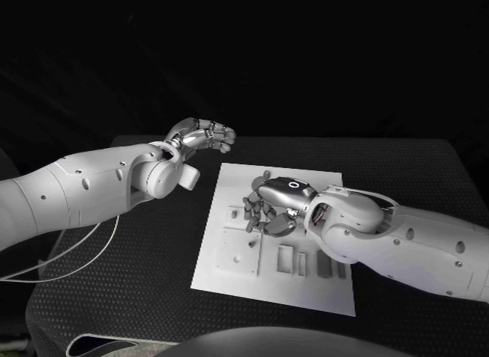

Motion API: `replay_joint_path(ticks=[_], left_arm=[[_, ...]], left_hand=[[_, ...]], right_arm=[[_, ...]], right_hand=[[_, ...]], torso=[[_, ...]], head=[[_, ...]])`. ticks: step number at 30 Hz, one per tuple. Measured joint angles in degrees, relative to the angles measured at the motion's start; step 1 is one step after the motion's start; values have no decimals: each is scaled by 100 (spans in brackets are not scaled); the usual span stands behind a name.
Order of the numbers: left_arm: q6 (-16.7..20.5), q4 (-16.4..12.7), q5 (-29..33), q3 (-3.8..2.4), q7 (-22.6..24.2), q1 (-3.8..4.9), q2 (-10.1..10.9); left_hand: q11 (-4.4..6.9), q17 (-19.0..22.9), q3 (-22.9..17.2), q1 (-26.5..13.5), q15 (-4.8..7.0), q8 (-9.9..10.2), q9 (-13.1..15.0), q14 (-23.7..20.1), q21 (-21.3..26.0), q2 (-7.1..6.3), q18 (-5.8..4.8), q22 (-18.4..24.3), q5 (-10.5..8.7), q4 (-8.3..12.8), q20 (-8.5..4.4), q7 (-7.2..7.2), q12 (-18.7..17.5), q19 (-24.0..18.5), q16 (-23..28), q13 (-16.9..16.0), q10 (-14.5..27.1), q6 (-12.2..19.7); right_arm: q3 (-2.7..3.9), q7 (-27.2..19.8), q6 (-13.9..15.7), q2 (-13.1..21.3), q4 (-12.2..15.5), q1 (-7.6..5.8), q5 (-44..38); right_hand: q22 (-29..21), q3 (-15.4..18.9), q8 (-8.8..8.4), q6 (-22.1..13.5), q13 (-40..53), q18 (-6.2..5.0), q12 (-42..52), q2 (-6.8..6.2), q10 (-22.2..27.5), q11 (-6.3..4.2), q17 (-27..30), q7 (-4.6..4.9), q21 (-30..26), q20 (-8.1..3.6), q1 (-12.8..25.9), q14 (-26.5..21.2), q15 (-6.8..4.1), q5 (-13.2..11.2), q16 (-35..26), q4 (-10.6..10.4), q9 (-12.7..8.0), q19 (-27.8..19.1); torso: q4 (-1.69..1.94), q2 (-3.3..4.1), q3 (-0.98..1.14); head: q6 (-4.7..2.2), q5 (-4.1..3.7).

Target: Assemble the parts on the task board

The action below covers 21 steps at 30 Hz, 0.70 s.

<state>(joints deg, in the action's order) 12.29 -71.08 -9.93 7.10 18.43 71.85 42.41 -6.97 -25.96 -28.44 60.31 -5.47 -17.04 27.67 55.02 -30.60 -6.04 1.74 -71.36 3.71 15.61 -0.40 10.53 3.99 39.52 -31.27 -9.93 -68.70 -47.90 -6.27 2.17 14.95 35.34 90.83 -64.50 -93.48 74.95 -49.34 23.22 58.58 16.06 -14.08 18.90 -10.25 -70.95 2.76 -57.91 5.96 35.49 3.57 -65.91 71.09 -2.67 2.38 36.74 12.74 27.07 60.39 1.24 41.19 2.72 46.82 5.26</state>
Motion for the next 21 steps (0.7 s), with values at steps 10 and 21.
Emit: replay_joint_path(ticks=[10,21], left_arm=[[-3,5,0,1,-1,0,-29],[-9,21,0,0,-3,1,-76]], left_hand=[[0,-8,0,0,0,0,0,0,0,0,0,-5,0,0,0,0,0,0,0,0,0,0],[0,-15,0,0,1,0,1,-1,0,0,0,-5,0,0,0,0,0,0,0,-1,0,0]], right_arm=[[-237,-65,7,-323,-208,274,-191],[-265,-93,42,-477,-347,361,-419]], right_hand=[[0,-15,-23,-2,0,0,-3,-1,1,0,0,1,0,1,1,1,3,28,6,17,9,-1],[-2,-8,-10,-10,14,0,-5,-1,1,0,6,8,21,2,1,1,4,28,8,24,13,-2]], torso=[[11,4,-2],[-3,3,0]], head=[[34,74],[51,112]])
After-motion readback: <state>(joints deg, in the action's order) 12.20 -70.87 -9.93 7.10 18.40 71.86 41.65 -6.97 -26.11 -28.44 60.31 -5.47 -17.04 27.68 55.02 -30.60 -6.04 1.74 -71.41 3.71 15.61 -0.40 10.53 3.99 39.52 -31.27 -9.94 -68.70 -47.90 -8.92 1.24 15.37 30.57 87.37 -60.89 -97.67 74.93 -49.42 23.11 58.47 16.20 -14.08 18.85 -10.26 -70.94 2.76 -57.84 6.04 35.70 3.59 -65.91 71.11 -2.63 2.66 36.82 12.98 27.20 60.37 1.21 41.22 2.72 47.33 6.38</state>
